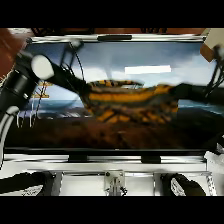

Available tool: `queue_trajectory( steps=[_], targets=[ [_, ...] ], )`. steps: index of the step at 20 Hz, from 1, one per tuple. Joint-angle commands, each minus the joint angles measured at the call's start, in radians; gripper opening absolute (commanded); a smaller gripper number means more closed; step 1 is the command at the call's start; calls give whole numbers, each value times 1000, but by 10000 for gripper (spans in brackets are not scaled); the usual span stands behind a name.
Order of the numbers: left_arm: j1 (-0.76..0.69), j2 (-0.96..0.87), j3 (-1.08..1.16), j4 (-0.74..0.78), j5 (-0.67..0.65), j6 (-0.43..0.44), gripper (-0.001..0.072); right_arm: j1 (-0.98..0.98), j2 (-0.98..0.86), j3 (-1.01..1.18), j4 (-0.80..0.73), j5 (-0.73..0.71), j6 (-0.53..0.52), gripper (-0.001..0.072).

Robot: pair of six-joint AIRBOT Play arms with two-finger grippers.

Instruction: Fold the shirts.

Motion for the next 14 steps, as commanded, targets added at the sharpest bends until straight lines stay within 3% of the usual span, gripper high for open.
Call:
queue_trajectory(
  steps=[1,4,5,6,7,11,14],
  targets=[
    [-160,113,-435,90,105,-211,43,89,164,-351,-181,33,97,48],
    [-260,200,-652,85,128,-338,47,130,240,-534,-233,11,140,50],
    [-272,217,-674,66,124,-348,90,130,243,-544,-232,20,141,88],
    [-274,220,-669,42,101,-338,494,130,243,-539,-222,20,141,314],
    [-271,220,-653,37,69,-340,712,130,243,-523,-211,21,134,554],
    [-188,234,-466,101,-24,-236,720,130,233,-320,-231,-34,137,556],
    [5,202,-286,98,105,-225,720,130,77,-103,-255,-145,172,556]
  ],
)
